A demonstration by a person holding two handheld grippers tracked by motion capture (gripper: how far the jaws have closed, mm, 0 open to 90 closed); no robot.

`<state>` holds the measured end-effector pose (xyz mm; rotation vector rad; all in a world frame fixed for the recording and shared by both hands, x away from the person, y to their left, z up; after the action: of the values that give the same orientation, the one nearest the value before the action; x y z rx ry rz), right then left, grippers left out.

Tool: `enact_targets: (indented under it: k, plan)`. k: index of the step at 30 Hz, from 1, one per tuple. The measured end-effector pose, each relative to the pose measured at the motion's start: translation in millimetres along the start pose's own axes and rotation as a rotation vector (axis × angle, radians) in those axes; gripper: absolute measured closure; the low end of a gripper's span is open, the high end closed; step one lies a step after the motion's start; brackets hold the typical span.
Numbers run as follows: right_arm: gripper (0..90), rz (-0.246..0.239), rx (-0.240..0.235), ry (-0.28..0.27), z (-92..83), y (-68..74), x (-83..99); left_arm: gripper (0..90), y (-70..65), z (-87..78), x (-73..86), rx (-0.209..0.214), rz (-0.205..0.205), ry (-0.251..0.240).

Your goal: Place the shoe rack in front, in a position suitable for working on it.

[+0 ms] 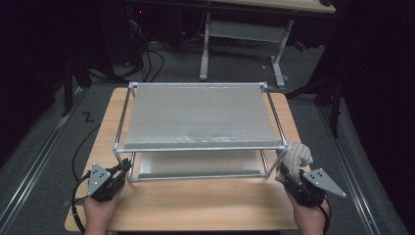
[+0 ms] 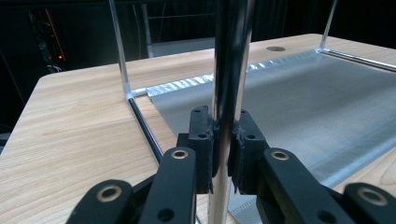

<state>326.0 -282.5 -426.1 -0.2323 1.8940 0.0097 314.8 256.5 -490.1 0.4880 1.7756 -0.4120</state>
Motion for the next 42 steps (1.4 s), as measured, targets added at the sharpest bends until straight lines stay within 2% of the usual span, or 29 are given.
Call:
enact_targets:
  k: [5,11,13,14,18,29,30,31,35,41,42]
  plan:
    - [65.2,-0.009,-0.023,0.100,14.3,1.8,27.5,80.1,0.0,0.2,0.0,0.000,-0.001,0.000]
    - [65.2,-0.049,-0.075,0.287,36.4,4.3,64.6,80.2,0.1,0.0,-0.3,0.001,0.001,0.005]
    - [65.3,-0.049,-0.079,0.308,38.6,4.7,68.6,80.1,0.2,0.0,-0.3,0.003,0.001,0.004]
    - [65.3,-0.071,-0.092,0.320,43.1,4.4,75.4,80.1,0.3,-0.1,-0.3,0.005,0.001,0.006]
    - [65.3,-0.061,-0.084,0.329,41.9,6.2,75.0,80.1,0.3,0.0,-0.3,0.006,-0.001,0.006]
    - [65.3,-0.071,-0.089,0.324,39.2,4.5,76.1,80.2,-2.8,-1.4,0.3,0.002,-0.009,0.004]
    - [65.3,-0.083,-0.090,0.318,39.1,3.3,76.2,80.1,-2.8,-1.4,0.3,0.002,-0.009,0.004]
    - [65.3,-0.070,-0.088,0.324,37.6,3.8,76.6,80.1,-4.5,-2.1,0.3,0.003,-0.008,0.006]
    - [65.3,-0.074,-0.086,0.327,34.8,2.8,77.4,80.2,-5.3,-2.4,0.3,0.005,-0.007,0.009]
    - [65.3,-0.085,-0.094,0.325,27.5,-0.3,79.6,80.1,-4.0,5.9,-1.7,-0.015,-0.013,0.007]
    - [65.3,-0.071,-0.093,0.332,25.7,0.3,80.1,80.1,-2.9,8.6,-2.2,-0.022,-0.019,0.003]
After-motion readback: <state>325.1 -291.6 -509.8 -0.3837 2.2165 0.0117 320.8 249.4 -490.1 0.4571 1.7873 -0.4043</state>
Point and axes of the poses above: each handheld gripper's, and its own axes: z roughly forward along the jaws, x roughly out of its underside, y roughly to its left, the point moved 3 cm from there along z, roughly forward along the jaws, and after that the axes turned 10 degrees about x, right-handed, at the moved point
